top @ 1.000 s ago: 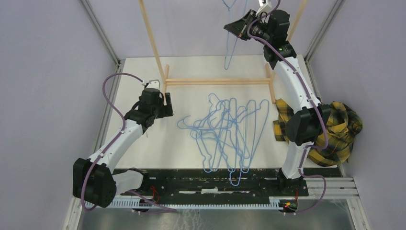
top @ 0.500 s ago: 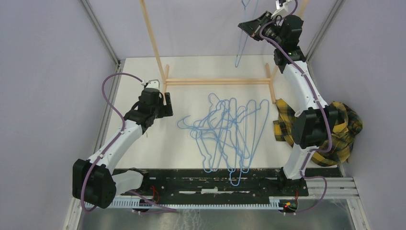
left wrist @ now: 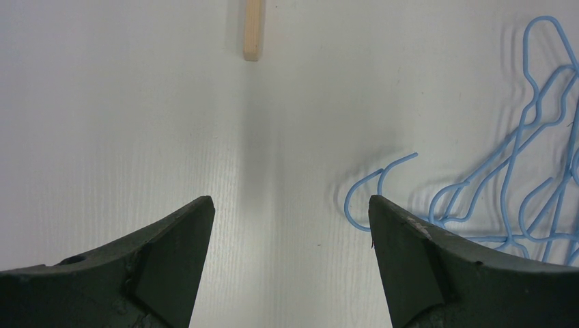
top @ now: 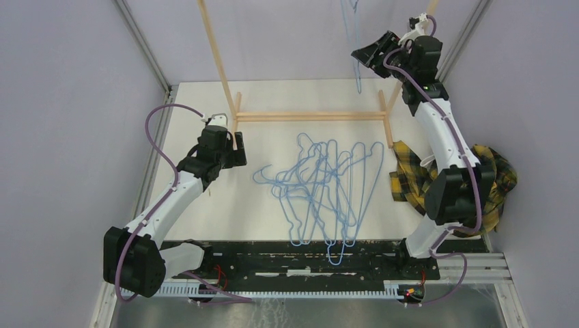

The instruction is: Organize the hangers

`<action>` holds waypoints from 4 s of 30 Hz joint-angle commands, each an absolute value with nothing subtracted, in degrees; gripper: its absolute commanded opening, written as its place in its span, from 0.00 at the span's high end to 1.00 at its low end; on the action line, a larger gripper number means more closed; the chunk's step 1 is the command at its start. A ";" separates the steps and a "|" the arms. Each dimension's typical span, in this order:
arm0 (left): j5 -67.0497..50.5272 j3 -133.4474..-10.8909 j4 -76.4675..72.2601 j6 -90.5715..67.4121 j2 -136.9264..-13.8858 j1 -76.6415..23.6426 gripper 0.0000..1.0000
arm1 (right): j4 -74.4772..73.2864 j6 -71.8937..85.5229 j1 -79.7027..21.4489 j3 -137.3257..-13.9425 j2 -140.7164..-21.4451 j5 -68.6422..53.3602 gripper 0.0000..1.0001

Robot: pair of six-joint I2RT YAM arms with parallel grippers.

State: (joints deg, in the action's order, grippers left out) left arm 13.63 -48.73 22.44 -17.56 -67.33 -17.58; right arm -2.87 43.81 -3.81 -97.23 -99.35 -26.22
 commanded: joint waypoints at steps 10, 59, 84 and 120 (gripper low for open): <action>13.46 -49.22 20.44 -18.67 -66.17 -17.58 0.09 | -17.88 27.20 -5.48 -89.75 -69.17 -14.83 0.20; 12.40 -49.48 20.82 -19.12 -68.38 -17.58 0.09 | -22.94 25.12 -55.69 -49.84 -87.18 -1.28 0.47; 12.70 -49.62 21.37 -18.97 -68.30 -17.58 0.09 | -34.30 23.75 -56.55 -55.80 -79.32 6.59 0.90; 12.55 -49.13 21.27 -19.12 -67.40 -17.58 0.09 | -22.36 23.49 -56.39 -56.72 -92.69 5.80 0.58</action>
